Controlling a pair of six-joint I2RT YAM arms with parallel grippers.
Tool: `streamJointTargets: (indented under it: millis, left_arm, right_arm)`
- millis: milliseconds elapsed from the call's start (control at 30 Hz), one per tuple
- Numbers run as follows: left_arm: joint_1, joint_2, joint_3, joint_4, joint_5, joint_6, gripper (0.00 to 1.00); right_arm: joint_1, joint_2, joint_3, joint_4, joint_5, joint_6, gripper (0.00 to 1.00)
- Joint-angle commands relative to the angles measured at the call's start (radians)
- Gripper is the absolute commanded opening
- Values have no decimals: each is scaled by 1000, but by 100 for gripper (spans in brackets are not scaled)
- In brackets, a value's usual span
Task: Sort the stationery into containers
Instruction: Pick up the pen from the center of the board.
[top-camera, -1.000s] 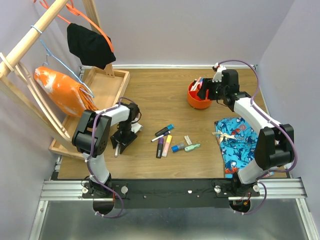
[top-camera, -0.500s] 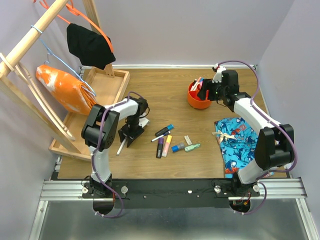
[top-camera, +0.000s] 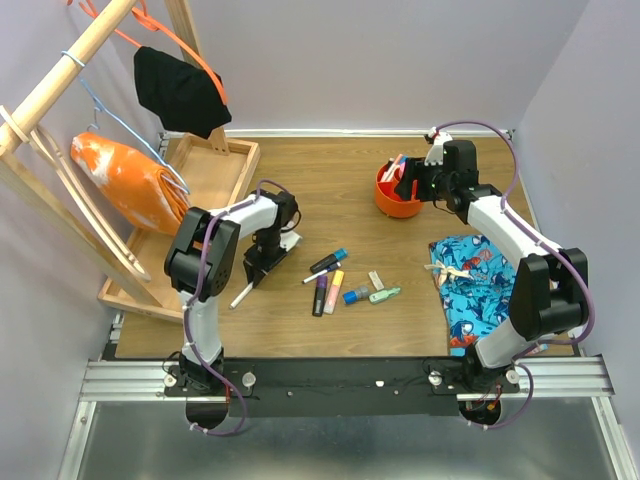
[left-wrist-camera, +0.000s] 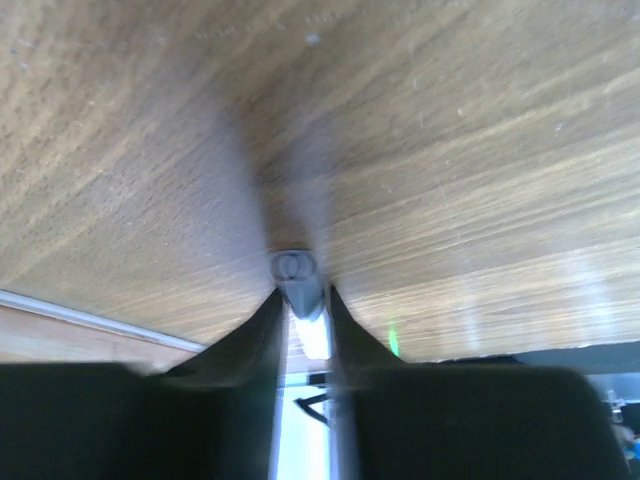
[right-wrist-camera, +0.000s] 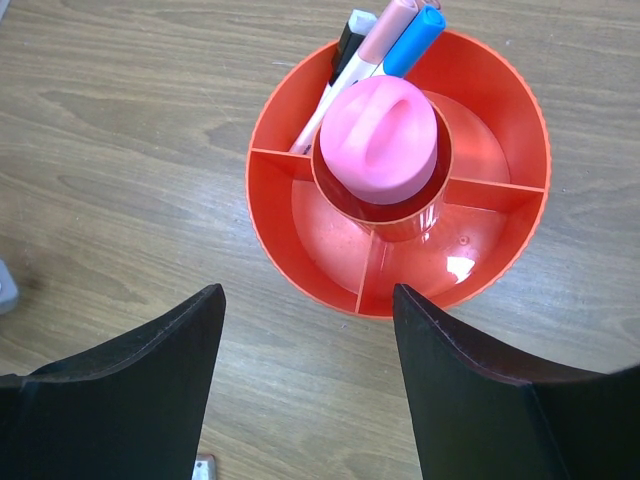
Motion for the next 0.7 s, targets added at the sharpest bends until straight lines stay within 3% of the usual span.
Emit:
streamJointTargets:
  millis: [0, 33, 100, 267, 367, 400, 467, 533, 600, 667]
  left_arm:
    - [19, 61, -42, 162, 76, 31, 13]
    - [19, 64, -31, 144, 87, 37, 5]
    - [19, 55, 19, 125, 121, 56, 1]
    - [13, 30, 278, -59, 306, 96, 0]
    - [-10, 73, 586, -198, 471, 140, 0]
    - [-18, 94, 760, -224, 508, 165, 0]
    - [-33, 166, 924, -254, 590, 173, 0]
    - [-49, 202, 1069, -162, 656, 144, 0]
    - [-52, 193, 1019, -18, 723, 107, 0]
    - [-61, 147, 931, 276, 772, 49, 0]
  right_arm:
    - [-8, -9, -2, -6, 13, -5, 75]
    - [-8, -6, 3, -8, 13, -8, 75]
    - [-8, -3, 23, -21, 15, -19, 75]
    - [-8, -6, 61, -67, 44, -68, 75]
    - [-8, -28, 72, -98, 79, -97, 75]
    - [-10, -34, 70, -103, 90, -97, 75]
    - [-13, -54, 64, -104, 105, -89, 75]
    - [-19, -69, 61, -106, 117, -63, 75]
    - [-24, -75, 63, -113, 125, -46, 75]
    - [-25, -77, 73, -127, 125, -39, 75]
